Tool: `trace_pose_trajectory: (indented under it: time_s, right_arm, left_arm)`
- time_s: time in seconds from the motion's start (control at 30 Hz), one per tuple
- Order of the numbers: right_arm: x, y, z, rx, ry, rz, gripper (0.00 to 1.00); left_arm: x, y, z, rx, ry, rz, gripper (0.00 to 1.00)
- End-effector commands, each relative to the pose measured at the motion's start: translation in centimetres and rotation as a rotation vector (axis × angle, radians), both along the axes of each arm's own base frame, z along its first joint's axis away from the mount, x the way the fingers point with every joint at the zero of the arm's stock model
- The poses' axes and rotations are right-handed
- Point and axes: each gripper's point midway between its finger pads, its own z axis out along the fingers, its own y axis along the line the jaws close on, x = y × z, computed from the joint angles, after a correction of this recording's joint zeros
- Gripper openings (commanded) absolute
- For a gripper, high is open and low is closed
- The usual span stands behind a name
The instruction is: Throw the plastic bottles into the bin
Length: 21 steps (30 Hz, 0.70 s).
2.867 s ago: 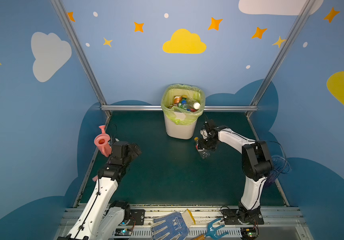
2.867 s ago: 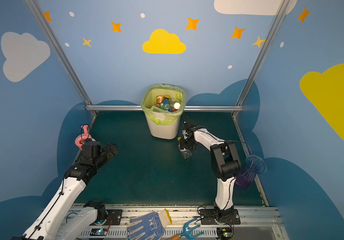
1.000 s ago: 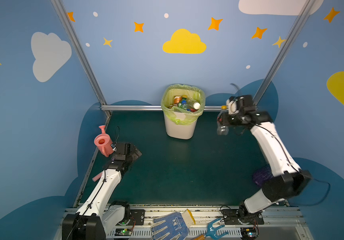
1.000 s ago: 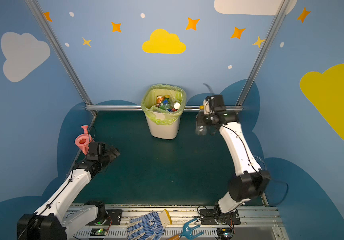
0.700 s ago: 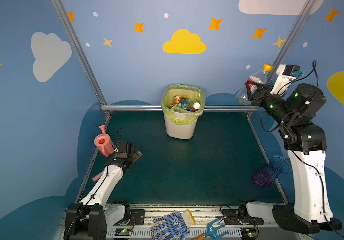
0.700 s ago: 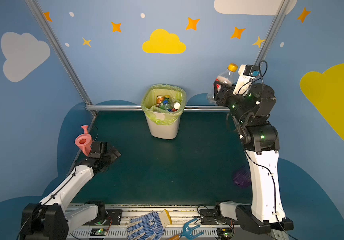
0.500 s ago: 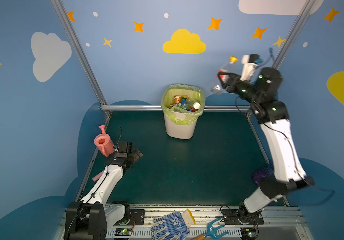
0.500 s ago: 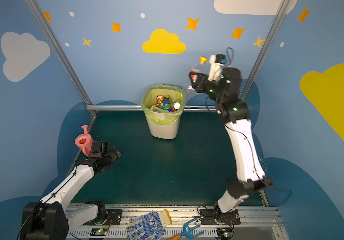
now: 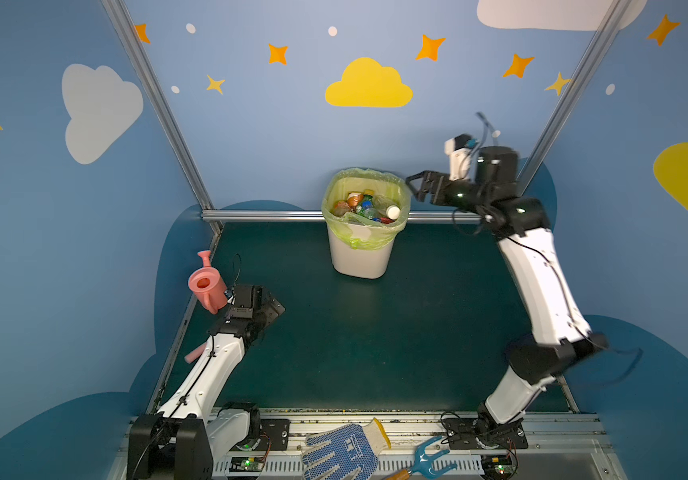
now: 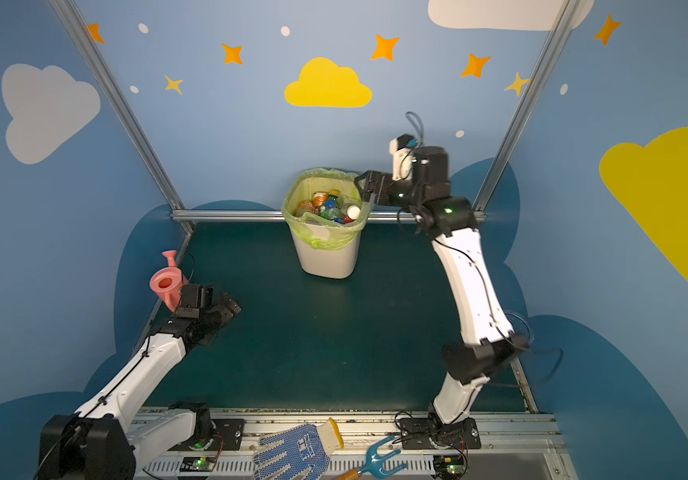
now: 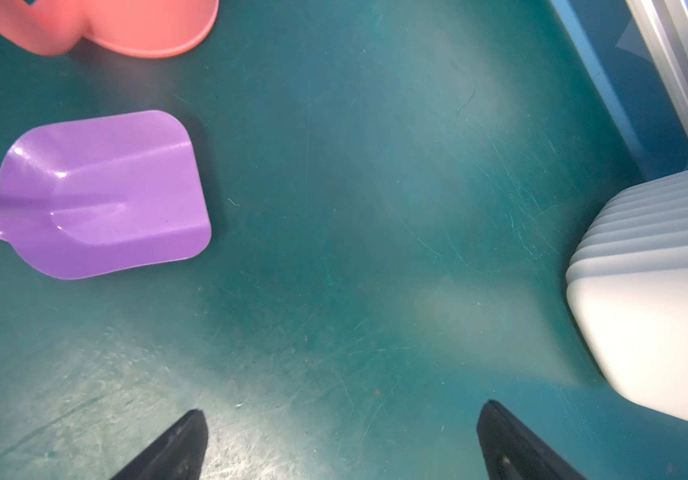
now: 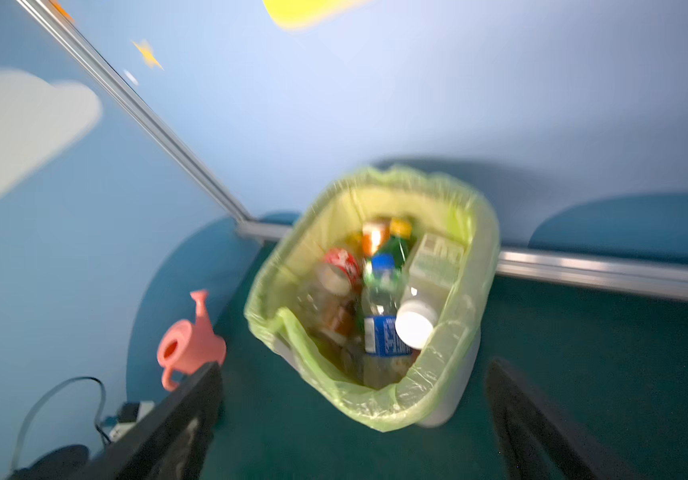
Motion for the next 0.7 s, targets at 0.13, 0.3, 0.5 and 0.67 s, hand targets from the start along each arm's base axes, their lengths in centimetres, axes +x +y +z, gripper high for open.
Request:
trace_pose_trajectory:
  time_s: [0.13,0.3,0.5,0.67]
  right_arm:
    - [-0.7,-4.5,-2.3,-0.021,-0.085,-0.102,0.98]
    - [-2.0,-8.4,-13.8,-0.187,-0.018,-0.226,0.98]
    - [-4.8,-13.6,-29.9,-0.422,0.042,-0.403,0.98]
    - [-6.7,-15.7,-37.6,-0.454,0.080,-0.474,0.98]
  left_arm:
    - [-0.6,1.0,-0.3,0.042,0.016,0.028,1.00]
    - [-0.5,2.3,0.7,0.116,-0.030,0.059,1.00]
    - [-0.5,4.5,2.1,0.248,-0.095,0.104,1.00]
    - [-0.8,6.0,3.0,0.329,-0.171,0.158,1.00]
